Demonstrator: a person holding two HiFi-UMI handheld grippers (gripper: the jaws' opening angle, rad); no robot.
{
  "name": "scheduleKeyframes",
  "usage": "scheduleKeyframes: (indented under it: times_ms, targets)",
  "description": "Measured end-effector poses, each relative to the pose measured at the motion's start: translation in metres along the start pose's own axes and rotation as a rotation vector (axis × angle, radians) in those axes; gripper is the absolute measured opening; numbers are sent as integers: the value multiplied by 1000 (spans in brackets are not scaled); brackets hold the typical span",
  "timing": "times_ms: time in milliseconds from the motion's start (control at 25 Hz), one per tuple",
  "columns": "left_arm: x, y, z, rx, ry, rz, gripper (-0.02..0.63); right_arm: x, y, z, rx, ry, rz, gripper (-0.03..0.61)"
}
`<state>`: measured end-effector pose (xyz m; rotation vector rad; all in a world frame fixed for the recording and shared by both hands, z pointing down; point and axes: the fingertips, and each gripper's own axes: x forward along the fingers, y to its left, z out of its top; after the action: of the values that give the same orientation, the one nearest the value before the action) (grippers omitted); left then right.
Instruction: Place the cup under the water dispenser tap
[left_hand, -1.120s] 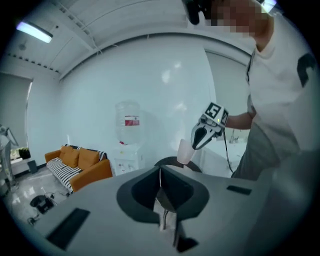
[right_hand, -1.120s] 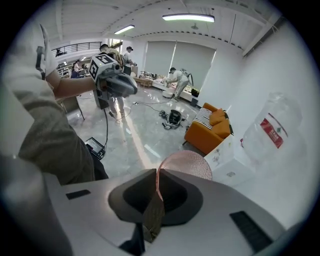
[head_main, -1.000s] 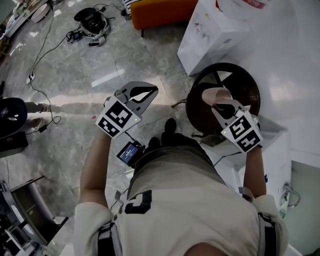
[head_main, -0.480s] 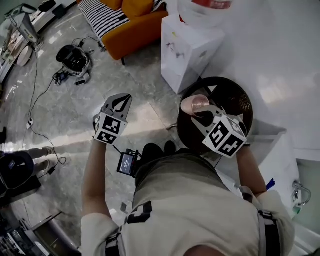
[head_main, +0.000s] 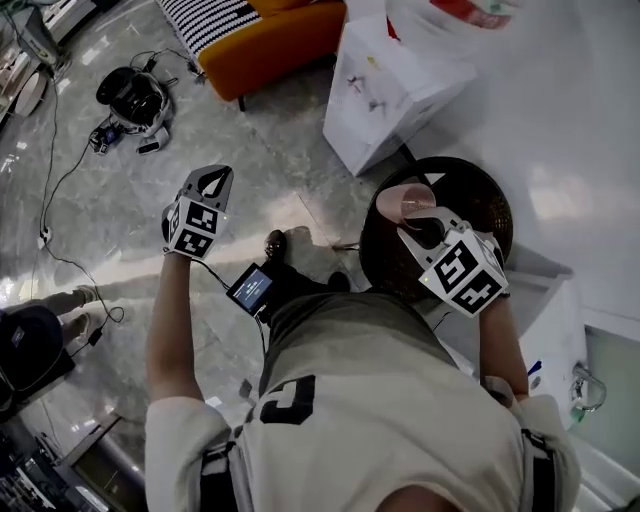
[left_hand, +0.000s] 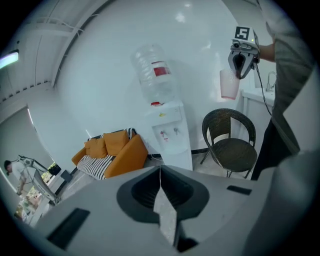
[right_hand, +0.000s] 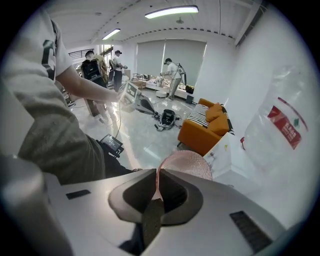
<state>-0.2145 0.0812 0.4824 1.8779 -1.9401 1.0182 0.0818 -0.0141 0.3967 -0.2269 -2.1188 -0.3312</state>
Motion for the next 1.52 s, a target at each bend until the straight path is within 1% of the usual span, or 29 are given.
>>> scheduleKeyframes:
  times_ms: [80, 160, 240, 400, 440, 480, 520, 640, 760, 840, 1000, 1120, 1200, 1280, 1360, 1520]
  targets:
    - [-2, 14, -12, -11, -5, -31, 57, 20, -6, 18, 25, 19, 9, 37]
    - [-4, 28, -16, -31, -25, -60, 57, 39, -14, 39, 45, 33, 8, 37]
    - [-5, 47, -14, -79, -54, -77, 57, 55, -24, 62, 78, 40, 0, 37]
    - [-6, 82, 8, -241, -170, -121, 57, 73, -49, 102, 154, 30, -53, 37]
    - [-4, 87, 17, -262, -197, -145, 57, 78, -55, 108, 167, 31, -66, 37]
    - [-1, 89, 27, -266, -217, -174, 57, 82, -60, 113, 180, 34, -77, 37]
    - [2, 89, 37, -254, -232, -207, 57, 85, -64, 117, 195, 38, -86, 37]
    - [11, 86, 67, -172, -270, -298, 57, 94, -75, 124, 239, 49, -108, 37]
    - [22, 85, 91, -112, -300, -370, 57, 101, -83, 128, 264, 56, -113, 37]
    - [33, 84, 98, -101, -296, -402, 57, 107, -88, 127, 273, 63, -108, 37]
    - [58, 81, 110, -85, -257, -447, 57, 125, -106, 124, 283, 63, -98, 37]
    - [77, 78, 127, -34, -225, -452, 57, 138, -129, 116, 288, 48, -96, 37]
    - [88, 77, 137, 15, -197, -432, 57, 144, -143, 109, 306, 33, -93, 37]
    - [100, 82, 143, 45, -172, -414, 57, 152, -153, 104, 317, 23, -91, 37]
    - [113, 92, 151, 38, -163, -398, 57, 164, -165, 102, 307, 18, -85, 37]
    - [137, 102, 164, -11, -165, -367, 57, 186, -190, 100, 269, 36, -76, 37]
